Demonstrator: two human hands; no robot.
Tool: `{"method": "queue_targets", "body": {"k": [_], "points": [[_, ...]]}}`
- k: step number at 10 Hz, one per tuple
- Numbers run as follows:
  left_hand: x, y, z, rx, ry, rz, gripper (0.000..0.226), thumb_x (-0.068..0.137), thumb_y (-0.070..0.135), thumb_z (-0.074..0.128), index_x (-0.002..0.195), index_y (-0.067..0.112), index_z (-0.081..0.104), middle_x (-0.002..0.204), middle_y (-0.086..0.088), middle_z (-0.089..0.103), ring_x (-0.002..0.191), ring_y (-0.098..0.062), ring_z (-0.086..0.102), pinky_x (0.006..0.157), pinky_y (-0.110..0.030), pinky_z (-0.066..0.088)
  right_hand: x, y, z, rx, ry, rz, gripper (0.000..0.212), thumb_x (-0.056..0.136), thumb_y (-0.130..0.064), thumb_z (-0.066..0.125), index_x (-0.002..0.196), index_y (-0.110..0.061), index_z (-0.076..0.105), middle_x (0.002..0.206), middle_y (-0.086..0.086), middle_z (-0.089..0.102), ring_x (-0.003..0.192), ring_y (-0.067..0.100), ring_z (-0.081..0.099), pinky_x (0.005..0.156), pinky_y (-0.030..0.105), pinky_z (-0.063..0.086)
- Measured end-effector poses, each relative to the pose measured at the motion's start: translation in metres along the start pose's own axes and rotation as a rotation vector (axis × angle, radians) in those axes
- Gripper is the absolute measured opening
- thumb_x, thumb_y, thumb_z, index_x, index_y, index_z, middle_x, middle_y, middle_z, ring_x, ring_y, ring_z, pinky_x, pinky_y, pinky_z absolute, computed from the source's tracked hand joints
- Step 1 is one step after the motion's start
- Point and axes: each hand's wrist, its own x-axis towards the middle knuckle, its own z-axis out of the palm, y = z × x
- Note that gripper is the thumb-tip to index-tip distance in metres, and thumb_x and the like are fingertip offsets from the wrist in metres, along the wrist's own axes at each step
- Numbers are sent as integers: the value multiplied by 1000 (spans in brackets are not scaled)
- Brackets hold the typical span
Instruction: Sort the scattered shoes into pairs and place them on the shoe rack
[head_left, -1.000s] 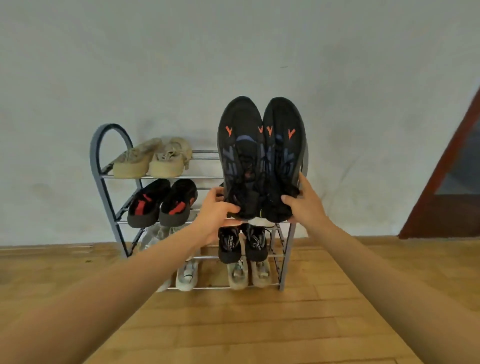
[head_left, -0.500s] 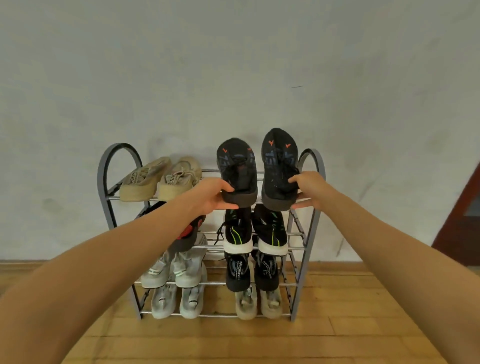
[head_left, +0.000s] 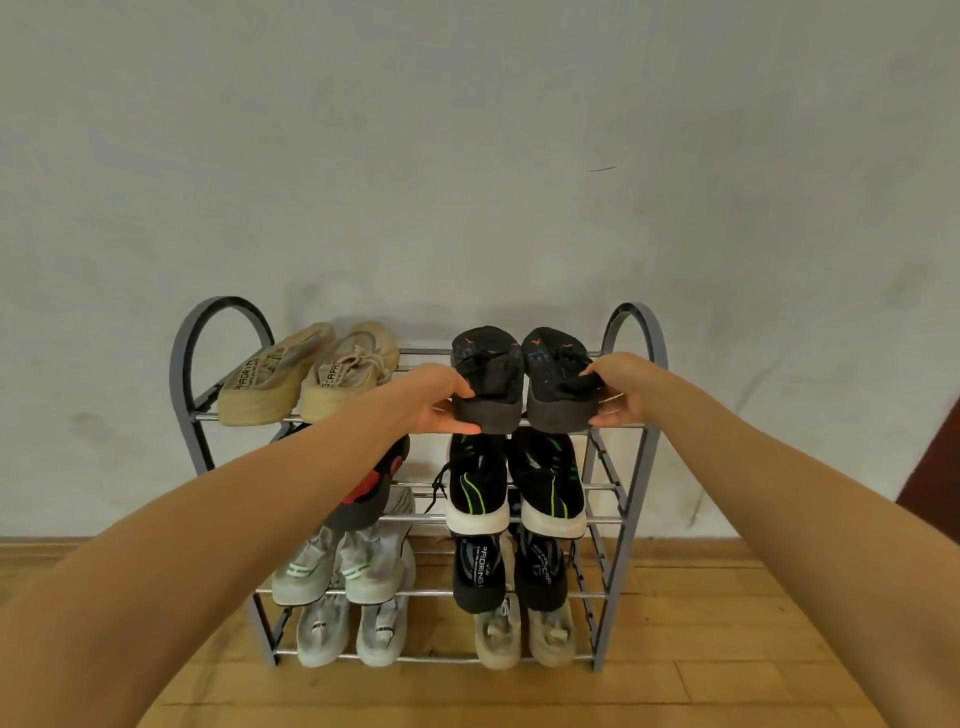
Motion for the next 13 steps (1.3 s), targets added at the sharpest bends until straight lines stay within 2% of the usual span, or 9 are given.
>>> {"method": "queue_targets", "body": {"k": [1, 2, 3, 5, 6, 8, 10, 12, 13], "points": [[2, -2, 4, 11, 10, 5, 28, 93, -4, 45, 121, 1, 46, 91, -14, 50, 93, -29, 57, 78, -43, 53, 5, 2, 2, -16, 20, -3, 28, 96, -6, 45, 122, 1, 51, 86, 14, 53, 71, 24, 55, 65, 34, 51], [2, -3, 5, 20, 19, 17, 37, 93, -3, 47, 129, 1, 44, 113, -17, 52, 89, -28, 59, 75, -42, 54, 8, 4, 3, -2, 28, 14, 30, 95, -7, 47, 124, 1, 52, 90, 15, 55, 70, 24, 54, 67, 34, 51], [1, -4, 7, 24, 20, 17, 40, 93, -2, 48, 132, 3, 43, 127, -17, 47, 92, -29, 59, 74, -40, 54, 10, 6, 3, -1, 39, 4, 30, 95, -7, 47, 124, 0, 52, 84, 13, 53, 69, 24, 55, 54, 32, 49], [1, -10, 8, -13, 31, 19, 31, 93, -3, 48, 124, 2, 47, 103, -12, 50, 100, -28, 55, 81, -43, 55, 9, 13, 3, 96, -6, -51, 47, 93, -41, 54, 131, -14, 49, 109, 12, 56, 99, 28, 58, 67, 34, 51], [1, -11, 9, -19, 37, 23, 18, 94, -2, 47, 112, 4, 48, 110, -14, 50, 97, -26, 56, 82, -43, 55, 4, 19, 1, 88, -61, -73, 58, 80, -49, 69, 123, -16, 52, 117, 8, 56, 106, 26, 57, 74, 32, 50], [0, -9, 13, -43, 60, 37, 23, 94, -2, 47, 117, 2, 49, 114, -15, 49, 100, -28, 54, 80, -44, 53, 1, 18, 7, 9, 11, -178, 34, 90, -8, 62, 121, -1, 53, 115, 16, 59, 92, 23, 57, 71, 31, 50], [-4, -12, 12, -78, 65, 29, 28, 95, 0, 48, 123, 1, 48, 125, -18, 50, 114, -32, 55, 84, -44, 54, -9, 21, 15, 44, 46, -208, 35, 92, -10, 59, 124, -1, 51, 126, 19, 58, 100, 27, 56, 65, 28, 50], [-27, -25, 9, -62, 64, 85, 32, 96, 5, 49, 128, -1, 47, 134, -17, 49, 119, -31, 54, 83, -38, 52, -30, 27, 12, 40, 116, -274, 42, 91, -13, 60, 130, -1, 46, 130, 17, 53, 109, 27, 53, 85, 34, 47], [-42, -29, 4, 20, 102, 172, 42, 92, 1, 54, 132, 2, 44, 117, -13, 49, 106, -23, 52, 87, -36, 53, -47, 27, 11, -165, 225, -373, 55, 87, -18, 65, 134, -3, 40, 132, 16, 50, 114, 27, 51, 92, 38, 46]]}}
